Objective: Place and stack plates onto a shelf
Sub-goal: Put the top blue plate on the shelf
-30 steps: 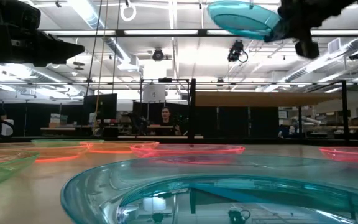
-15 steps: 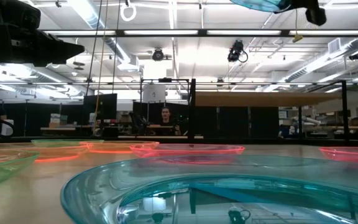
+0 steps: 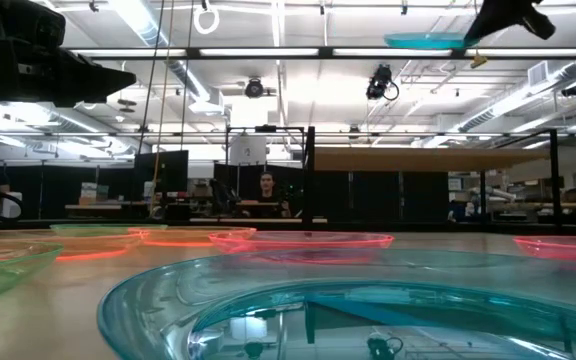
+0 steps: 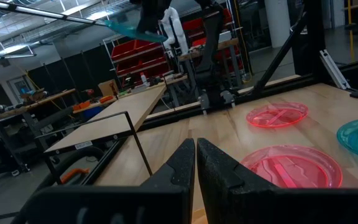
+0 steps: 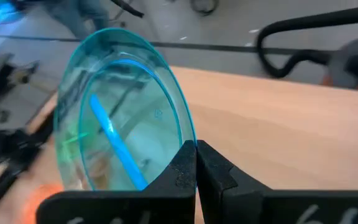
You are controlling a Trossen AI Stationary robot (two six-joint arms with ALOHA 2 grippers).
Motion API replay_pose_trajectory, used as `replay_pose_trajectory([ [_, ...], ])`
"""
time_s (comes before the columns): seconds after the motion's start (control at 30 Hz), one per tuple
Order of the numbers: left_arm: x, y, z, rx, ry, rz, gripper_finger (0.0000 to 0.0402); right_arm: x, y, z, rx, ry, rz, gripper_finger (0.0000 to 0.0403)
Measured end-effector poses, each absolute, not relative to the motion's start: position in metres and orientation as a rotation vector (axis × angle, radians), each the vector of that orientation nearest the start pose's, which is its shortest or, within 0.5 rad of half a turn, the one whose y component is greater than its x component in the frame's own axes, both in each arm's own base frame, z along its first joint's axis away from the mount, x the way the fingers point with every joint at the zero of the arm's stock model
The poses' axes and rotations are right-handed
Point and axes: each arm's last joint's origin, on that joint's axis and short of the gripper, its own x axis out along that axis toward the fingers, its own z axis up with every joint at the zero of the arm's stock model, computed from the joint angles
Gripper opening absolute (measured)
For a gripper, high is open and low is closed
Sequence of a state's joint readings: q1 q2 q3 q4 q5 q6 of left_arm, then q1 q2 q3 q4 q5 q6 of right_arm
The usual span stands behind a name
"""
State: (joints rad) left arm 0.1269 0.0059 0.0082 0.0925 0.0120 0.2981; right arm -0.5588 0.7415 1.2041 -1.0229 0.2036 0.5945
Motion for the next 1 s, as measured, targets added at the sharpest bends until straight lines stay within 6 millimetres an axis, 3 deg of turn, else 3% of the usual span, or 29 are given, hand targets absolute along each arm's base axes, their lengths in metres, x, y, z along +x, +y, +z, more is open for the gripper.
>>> replay_pose_trajectory([
  [0.5, 0.096, 0.012, 0.175, 0.304, -0.077, 0.128, 0.0025, 0.081, -0.104, 0.375, 0.66, 0.522, -1.185, 0.0005],
  [0.83, 0.096, 0.012, 0.175, 0.304, -0.077, 0.128, 0.0025, 0.083, -0.145, 0.357, 0.743, 0.664, -1.217, 0.0005],
  [1.0, 0.096, 0.012, 0.175, 0.304, -0.076, 0.128, 0.0025, 0.08, -0.147, 0.353, 0.758, 0.706, -1.236, 0.0005],
])
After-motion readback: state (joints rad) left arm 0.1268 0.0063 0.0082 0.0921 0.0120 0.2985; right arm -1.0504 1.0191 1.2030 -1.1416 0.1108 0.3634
